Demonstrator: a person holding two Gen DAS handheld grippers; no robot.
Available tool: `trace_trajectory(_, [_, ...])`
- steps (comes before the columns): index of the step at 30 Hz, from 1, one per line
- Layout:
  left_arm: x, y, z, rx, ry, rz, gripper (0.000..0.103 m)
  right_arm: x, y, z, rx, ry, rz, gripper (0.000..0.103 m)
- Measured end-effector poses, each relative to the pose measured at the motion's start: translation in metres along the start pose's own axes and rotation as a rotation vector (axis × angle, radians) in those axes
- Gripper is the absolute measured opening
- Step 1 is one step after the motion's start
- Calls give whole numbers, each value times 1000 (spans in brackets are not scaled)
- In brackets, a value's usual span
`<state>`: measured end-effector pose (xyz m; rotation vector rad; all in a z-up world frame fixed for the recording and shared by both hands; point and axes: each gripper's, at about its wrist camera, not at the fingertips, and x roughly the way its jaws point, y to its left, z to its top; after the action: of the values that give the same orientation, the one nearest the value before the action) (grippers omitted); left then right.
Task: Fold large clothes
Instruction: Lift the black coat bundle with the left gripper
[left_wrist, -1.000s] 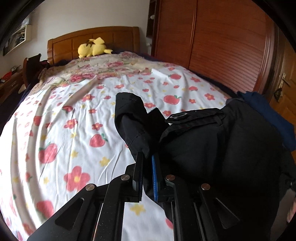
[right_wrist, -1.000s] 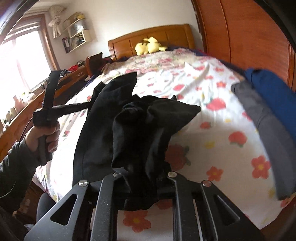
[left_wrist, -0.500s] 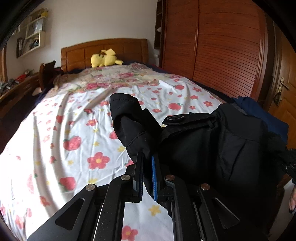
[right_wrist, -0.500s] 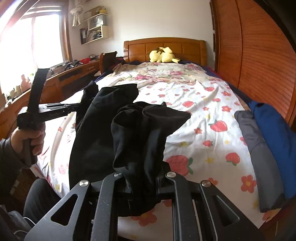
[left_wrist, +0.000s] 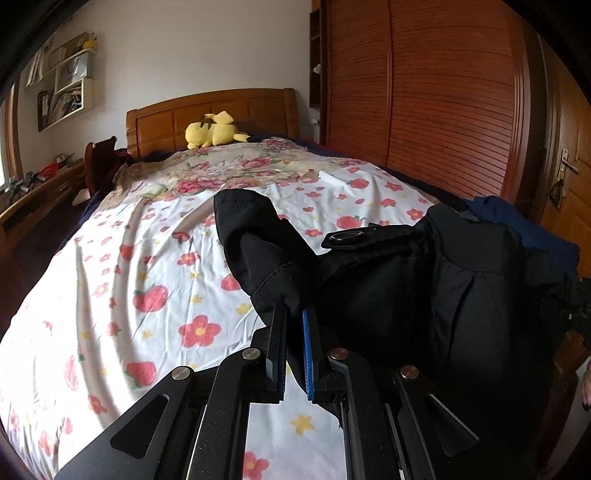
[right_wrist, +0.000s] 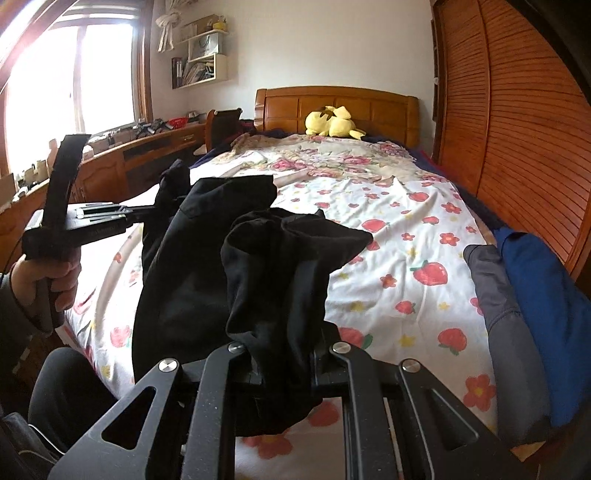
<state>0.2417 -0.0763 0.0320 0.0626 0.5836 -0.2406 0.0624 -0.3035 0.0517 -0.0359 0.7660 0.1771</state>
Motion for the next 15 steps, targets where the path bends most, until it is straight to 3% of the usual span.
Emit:
trace_trajectory(8, [33,-45,50,26,-46,-49,7,-23,-48,24,-37,-61,-24,14])
trace_trajectory(15, [55,-117,127,62,-148,-177,7,-83,-121,60,-55,-141,-162,14])
